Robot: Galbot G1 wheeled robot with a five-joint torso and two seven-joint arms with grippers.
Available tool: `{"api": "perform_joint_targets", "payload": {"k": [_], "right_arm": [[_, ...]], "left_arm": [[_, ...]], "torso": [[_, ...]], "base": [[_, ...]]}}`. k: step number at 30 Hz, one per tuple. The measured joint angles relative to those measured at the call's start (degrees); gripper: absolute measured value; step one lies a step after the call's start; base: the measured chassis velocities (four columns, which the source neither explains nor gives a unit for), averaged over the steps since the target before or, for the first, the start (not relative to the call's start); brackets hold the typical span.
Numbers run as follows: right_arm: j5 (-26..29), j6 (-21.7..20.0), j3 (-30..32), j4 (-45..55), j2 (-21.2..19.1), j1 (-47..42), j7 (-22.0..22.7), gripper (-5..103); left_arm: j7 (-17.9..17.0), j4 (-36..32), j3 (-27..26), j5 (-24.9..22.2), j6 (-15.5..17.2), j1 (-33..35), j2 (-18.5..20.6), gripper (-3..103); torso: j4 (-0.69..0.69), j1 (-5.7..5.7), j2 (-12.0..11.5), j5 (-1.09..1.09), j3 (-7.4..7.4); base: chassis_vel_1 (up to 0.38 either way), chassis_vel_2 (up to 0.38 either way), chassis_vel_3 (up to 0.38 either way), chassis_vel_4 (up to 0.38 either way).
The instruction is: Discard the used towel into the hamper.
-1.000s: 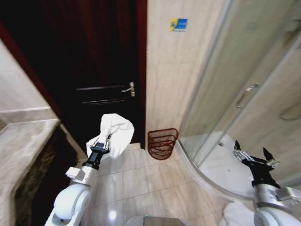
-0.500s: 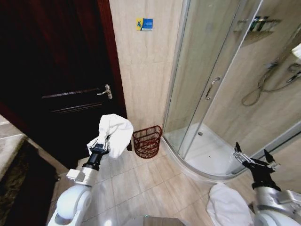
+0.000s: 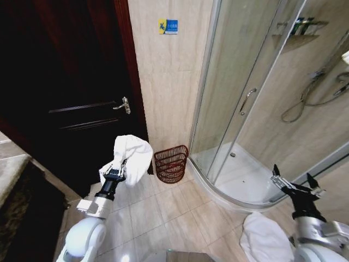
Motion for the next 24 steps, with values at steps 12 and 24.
{"api": "perform_joint_targets", "payload": {"k": [12,24], "right_arm": [[-1.4,0.1,-0.9,-0.1,0.5,0.3,-0.6,100],[-2.7,2.0,-1.7,-0.6,2.1,-0.6,-6.0,100]], "left_arm": [[0.3,1.4,-0.8,-1.1,-0.9,0.2,-0.1,15],[-0.2,1.8,-1.5,-0.9,-1.0,0.2,-0.7,15]], "torso": [[0.00,-1.60,-3.5,0.00,-1.88],[0.00,-3.23,-7.2,0.00,-3.99]], "base": [[0.000,0.000,0.000,0.000],[0.000,0.000,0.000,0.000]]}}
